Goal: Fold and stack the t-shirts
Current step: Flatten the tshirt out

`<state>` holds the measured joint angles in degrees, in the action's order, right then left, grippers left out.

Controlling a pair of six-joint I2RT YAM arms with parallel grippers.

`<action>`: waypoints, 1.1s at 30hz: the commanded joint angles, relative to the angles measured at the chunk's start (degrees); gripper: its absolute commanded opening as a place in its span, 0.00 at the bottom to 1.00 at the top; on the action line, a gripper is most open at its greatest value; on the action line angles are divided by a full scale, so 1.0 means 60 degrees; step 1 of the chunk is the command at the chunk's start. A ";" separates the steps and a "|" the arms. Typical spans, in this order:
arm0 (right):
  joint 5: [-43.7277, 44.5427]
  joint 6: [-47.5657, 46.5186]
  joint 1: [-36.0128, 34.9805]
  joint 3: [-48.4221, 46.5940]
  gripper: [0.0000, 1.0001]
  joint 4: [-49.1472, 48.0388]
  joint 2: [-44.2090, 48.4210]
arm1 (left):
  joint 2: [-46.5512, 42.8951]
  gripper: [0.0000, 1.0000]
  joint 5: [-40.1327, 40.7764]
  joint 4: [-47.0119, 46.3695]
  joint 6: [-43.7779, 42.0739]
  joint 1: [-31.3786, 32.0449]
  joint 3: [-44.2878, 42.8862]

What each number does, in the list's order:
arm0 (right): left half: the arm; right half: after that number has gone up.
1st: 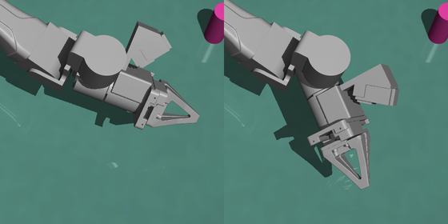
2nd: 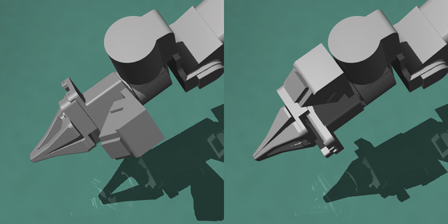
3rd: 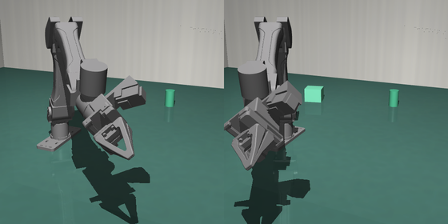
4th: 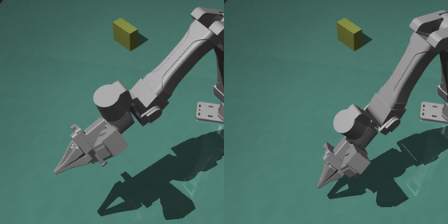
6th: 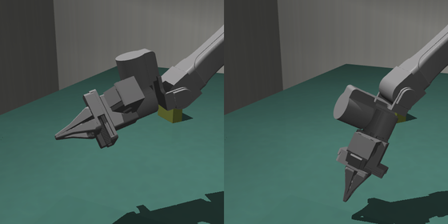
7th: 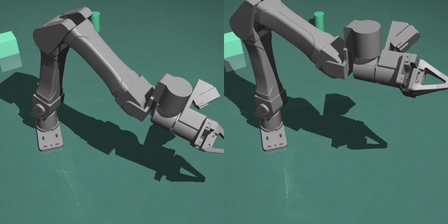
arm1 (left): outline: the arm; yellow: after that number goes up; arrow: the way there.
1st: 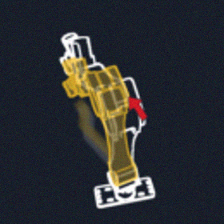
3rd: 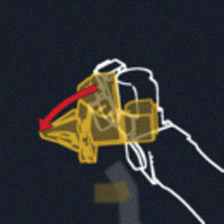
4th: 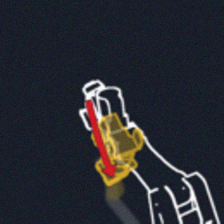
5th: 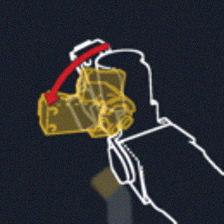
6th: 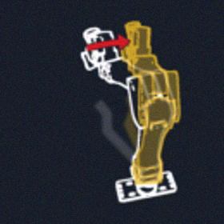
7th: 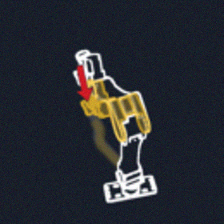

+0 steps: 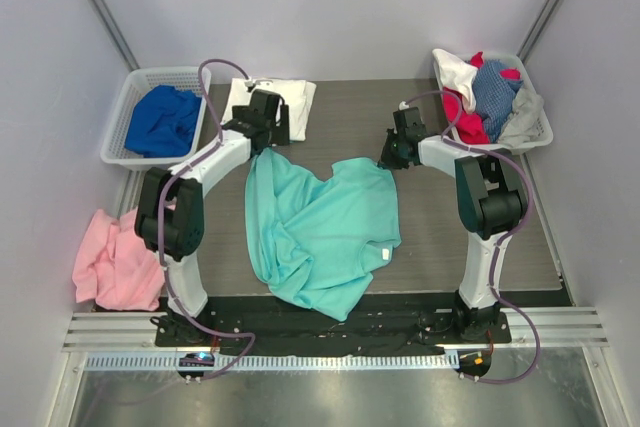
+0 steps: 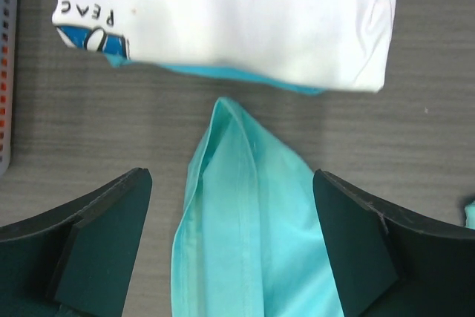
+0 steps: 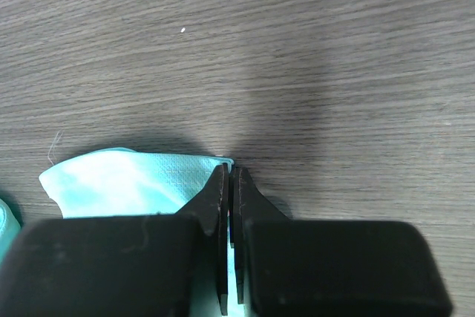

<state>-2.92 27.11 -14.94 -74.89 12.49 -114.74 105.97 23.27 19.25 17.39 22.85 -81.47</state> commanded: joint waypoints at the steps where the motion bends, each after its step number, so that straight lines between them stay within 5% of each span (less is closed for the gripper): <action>1: 0.0076 -0.0036 -0.0044 0.0134 0.01 0.0291 0.0066 | 0.0807 0.93 -0.0596 -0.0586 -0.0115 -0.0439 -0.0848; 11: 0.0076 -0.0080 -0.0030 0.0060 0.01 0.0306 -0.0169 | 0.1907 0.68 -0.1621 -0.0893 0.0383 -0.0835 -0.1245; 33: 0.0062 -0.0095 0.0000 0.0016 0.01 0.0321 -0.0374 | 0.2465 0.60 -0.1827 -0.0966 0.0149 -0.1230 -0.1393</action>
<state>-2.94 27.09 -14.92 -74.89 12.49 -114.80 121.01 12.80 16.05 19.03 16.62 -89.03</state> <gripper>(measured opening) 0.031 0.609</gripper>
